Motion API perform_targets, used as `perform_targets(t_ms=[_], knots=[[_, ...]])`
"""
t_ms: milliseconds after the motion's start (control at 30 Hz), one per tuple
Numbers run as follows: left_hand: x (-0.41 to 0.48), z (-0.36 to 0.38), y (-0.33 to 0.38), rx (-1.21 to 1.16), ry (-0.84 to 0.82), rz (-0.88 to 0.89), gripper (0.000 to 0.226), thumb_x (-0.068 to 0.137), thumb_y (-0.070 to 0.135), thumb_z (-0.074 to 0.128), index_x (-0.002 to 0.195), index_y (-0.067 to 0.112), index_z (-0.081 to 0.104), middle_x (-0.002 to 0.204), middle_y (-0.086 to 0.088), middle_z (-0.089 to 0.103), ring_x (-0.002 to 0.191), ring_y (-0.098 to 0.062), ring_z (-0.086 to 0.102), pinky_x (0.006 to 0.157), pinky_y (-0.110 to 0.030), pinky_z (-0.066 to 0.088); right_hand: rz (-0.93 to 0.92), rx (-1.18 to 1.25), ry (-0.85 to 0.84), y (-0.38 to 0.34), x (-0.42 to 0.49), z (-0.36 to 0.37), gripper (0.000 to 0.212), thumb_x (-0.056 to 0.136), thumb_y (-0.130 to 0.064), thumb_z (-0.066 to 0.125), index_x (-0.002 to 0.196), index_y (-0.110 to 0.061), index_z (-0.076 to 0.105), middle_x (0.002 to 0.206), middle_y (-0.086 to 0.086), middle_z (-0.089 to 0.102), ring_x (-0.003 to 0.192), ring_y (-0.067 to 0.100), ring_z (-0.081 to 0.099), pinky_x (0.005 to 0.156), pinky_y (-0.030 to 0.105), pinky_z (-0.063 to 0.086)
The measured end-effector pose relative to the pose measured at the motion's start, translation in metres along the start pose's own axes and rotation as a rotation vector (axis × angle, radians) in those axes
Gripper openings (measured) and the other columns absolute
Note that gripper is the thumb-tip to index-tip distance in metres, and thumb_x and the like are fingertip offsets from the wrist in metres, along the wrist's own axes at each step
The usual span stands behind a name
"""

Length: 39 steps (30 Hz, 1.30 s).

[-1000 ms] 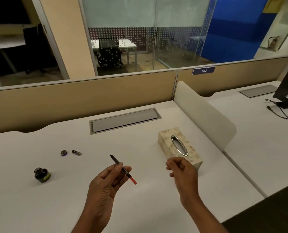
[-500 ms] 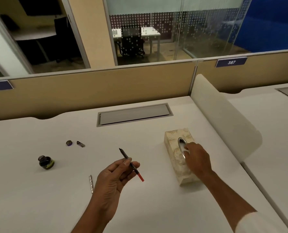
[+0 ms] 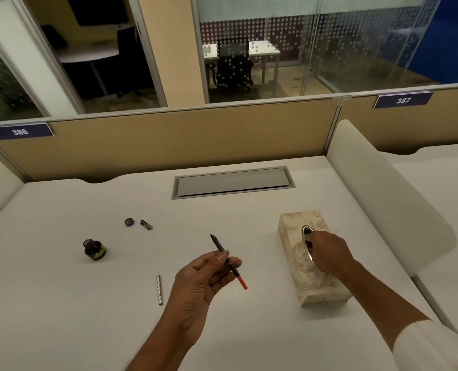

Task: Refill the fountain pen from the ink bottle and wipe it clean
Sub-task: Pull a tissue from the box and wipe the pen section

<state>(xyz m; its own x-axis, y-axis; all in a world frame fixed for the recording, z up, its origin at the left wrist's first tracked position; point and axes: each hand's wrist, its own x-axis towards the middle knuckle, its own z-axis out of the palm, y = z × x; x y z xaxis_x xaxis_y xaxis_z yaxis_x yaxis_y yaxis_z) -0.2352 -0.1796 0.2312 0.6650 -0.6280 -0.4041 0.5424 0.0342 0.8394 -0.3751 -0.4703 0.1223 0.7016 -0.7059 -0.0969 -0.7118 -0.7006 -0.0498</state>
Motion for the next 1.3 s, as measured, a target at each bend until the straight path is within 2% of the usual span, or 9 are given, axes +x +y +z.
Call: perform_targets(t_ms=[267,400,533,633,733,833,933,1167,1300], knots=[[0.004,-0.002,0.002,-0.029,0.021,0.003,0.018,0.086,0.011,0.068,0.097,0.001,0.078,0.106,-0.030,0.074,0.106,-0.039,0.072,0.094,-0.046,0.054,-0.026,0.008,0.031,0.004,0.007,0.008,0.015,0.091,-0.020,0.055,0.098,-0.015,0.068,0.087,0.005,0.072,0.077,0.025,0.067,0.063,0.028,0.044],[0.007,-0.002,0.001,-0.049,0.021,-0.001,0.025,0.082,0.014,0.069,0.101,-0.001,0.076,0.106,-0.030,0.074,0.105,-0.040,0.072,0.095,-0.046,0.054,-0.025,0.013,0.043,0.006,0.008,0.011,0.015,0.090,-0.018,0.056,0.099,-0.014,0.067,0.089,0.006,0.073,0.078,0.025,0.067,0.066,0.031,0.049],[0.010,0.000,-0.002,-0.042,0.016,-0.007,0.020,0.086,0.011,0.068,0.100,-0.001,0.077,0.106,-0.030,0.074,0.106,-0.040,0.072,0.096,-0.047,0.053,-0.031,0.039,0.056,0.009,0.011,0.014,0.015,0.090,-0.018,0.055,0.096,-0.013,0.067,0.086,0.006,0.072,0.075,0.026,0.067,0.065,0.032,0.050],[0.012,0.003,-0.004,-0.047,0.010,-0.012,0.023,0.080,0.014,0.071,0.098,0.000,0.078,0.106,-0.030,0.074,0.105,-0.040,0.072,0.094,-0.045,0.055,-0.054,0.049,0.053,0.011,0.013,0.014,0.013,0.090,-0.018,0.054,0.093,-0.012,0.065,0.082,0.006,0.071,0.065,0.022,0.056,0.061,0.029,0.043],[0.014,0.005,-0.006,-0.042,0.006,-0.019,0.020,0.083,0.012,0.070,0.098,0.000,0.078,0.106,-0.031,0.074,0.106,-0.040,0.072,0.094,-0.045,0.054,-0.080,0.049,0.041,0.015,0.014,0.014,0.011,0.090,-0.017,0.055,0.094,-0.012,0.064,0.082,0.005,0.071,0.062,0.019,0.050,0.060,0.028,0.040],[0.016,0.006,-0.008,-0.045,0.005,-0.026,0.018,0.085,0.011,0.068,0.096,0.001,0.078,0.105,-0.030,0.074,0.105,-0.040,0.072,0.094,-0.044,0.054,-0.105,0.037,0.014,0.018,0.015,0.014,0.012,0.090,-0.017,0.055,0.098,-0.013,0.063,0.084,0.005,0.072,0.063,0.019,0.051,0.061,0.027,0.040],[0.016,0.008,-0.009,-0.054,-0.003,-0.029,0.022,0.080,0.014,0.071,0.096,0.002,0.079,0.105,-0.030,0.074,0.105,-0.039,0.072,0.093,-0.044,0.054,-0.120,0.055,0.008,0.022,0.016,0.015,0.014,0.090,-0.018,0.055,0.100,-0.014,0.064,0.085,0.004,0.073,0.066,0.021,0.060,0.061,0.028,0.046],[0.017,0.010,-0.013,-0.054,-0.006,-0.040,0.021,0.086,0.011,0.068,0.102,-0.002,0.076,0.106,-0.031,0.074,0.106,-0.040,0.072,0.095,-0.045,0.054,-0.148,0.280,0.101,0.027,0.008,0.014,0.005,0.088,-0.016,0.062,0.091,-0.019,0.065,0.079,-0.002,0.072,0.067,0.017,0.063,0.065,0.030,0.054],[0.017,0.011,-0.015,-0.054,-0.007,-0.047,0.021,0.087,0.010,0.067,0.103,-0.003,0.075,0.106,-0.031,0.074,0.105,-0.040,0.072,0.094,-0.045,0.054,-0.130,0.428,0.112,0.029,0.005,0.013,0.010,0.087,-0.015,0.066,0.093,-0.022,0.063,0.079,-0.008,0.067,0.069,0.011,0.062,0.065,0.026,0.055]])
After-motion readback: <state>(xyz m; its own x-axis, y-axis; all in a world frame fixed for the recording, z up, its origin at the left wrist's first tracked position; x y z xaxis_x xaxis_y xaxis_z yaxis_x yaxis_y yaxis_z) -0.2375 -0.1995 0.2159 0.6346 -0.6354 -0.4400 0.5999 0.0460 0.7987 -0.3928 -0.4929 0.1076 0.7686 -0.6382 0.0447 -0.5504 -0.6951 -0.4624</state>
